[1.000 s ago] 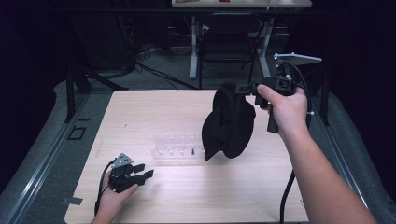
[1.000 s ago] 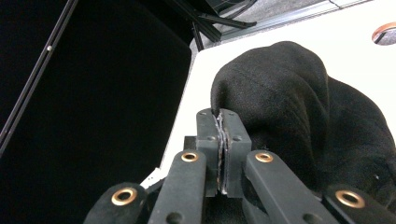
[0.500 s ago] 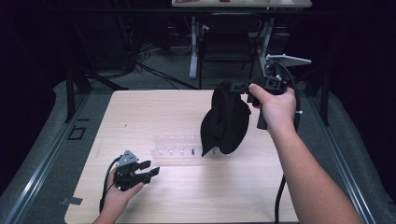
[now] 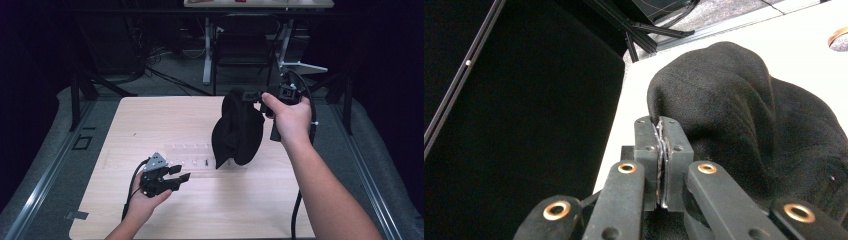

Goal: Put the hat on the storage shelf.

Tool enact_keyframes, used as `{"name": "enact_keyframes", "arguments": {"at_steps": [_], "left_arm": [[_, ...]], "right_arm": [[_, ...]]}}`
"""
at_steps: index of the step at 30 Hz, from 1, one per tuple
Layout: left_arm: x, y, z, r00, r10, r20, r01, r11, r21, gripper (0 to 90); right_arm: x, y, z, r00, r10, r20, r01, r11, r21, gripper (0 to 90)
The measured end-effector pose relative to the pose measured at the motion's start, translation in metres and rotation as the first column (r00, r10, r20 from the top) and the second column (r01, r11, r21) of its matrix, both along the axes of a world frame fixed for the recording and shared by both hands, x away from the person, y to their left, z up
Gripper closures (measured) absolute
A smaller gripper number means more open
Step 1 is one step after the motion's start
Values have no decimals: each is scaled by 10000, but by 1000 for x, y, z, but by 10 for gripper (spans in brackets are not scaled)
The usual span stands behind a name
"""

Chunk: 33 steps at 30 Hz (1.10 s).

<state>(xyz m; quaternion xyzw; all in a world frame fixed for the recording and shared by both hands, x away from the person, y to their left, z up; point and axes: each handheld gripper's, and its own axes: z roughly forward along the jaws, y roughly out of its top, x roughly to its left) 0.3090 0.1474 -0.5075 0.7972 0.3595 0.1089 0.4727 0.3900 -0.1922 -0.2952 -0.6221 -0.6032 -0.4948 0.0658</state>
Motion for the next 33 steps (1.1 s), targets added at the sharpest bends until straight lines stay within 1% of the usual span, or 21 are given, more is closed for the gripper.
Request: {"name": "enact_keyframes", "arguments": {"at_steps": [1,3,6,12,15,18,24,31,33], "left_arm": [[1,-6,2,10000,-29,28,29,10000,-42,524],[2,-15,5,9996,-260,83,261,9996,-131,524],[3,-30,9,9988,-447,202,449,9989,-112,526],[6,-56,14,9955,-873,360,870,9962,87,532],[8,-64,15,9949,-928,388,925,9957,73,537],[10,-70,16,9942,-997,403,991,9949,167,544],[12,-80,16,9947,-935,424,926,9955,217,561],[14,-91,12,9956,-842,413,816,9948,605,589],[15,-93,10,9962,-761,418,734,9953,636,605]], "right_arm": [[0,0,0,10000,-20,21,20,10000,4,880],[-1,0,0,10000,-35,19,35,10000,0,880],[-2,-1,-1,10000,14,6,-14,10000,-4,880],[-5,0,0,10000,30,35,-30,10000,27,880],[-5,1,0,10000,54,57,-55,10000,68,879],[-5,2,0,10000,77,50,-77,9999,76,879],[-5,3,0,10000,60,73,-61,9999,95,879],[-6,5,0,9999,116,73,-116,9999,92,878],[-6,5,0,9999,108,91,-109,9999,95,879]]}}
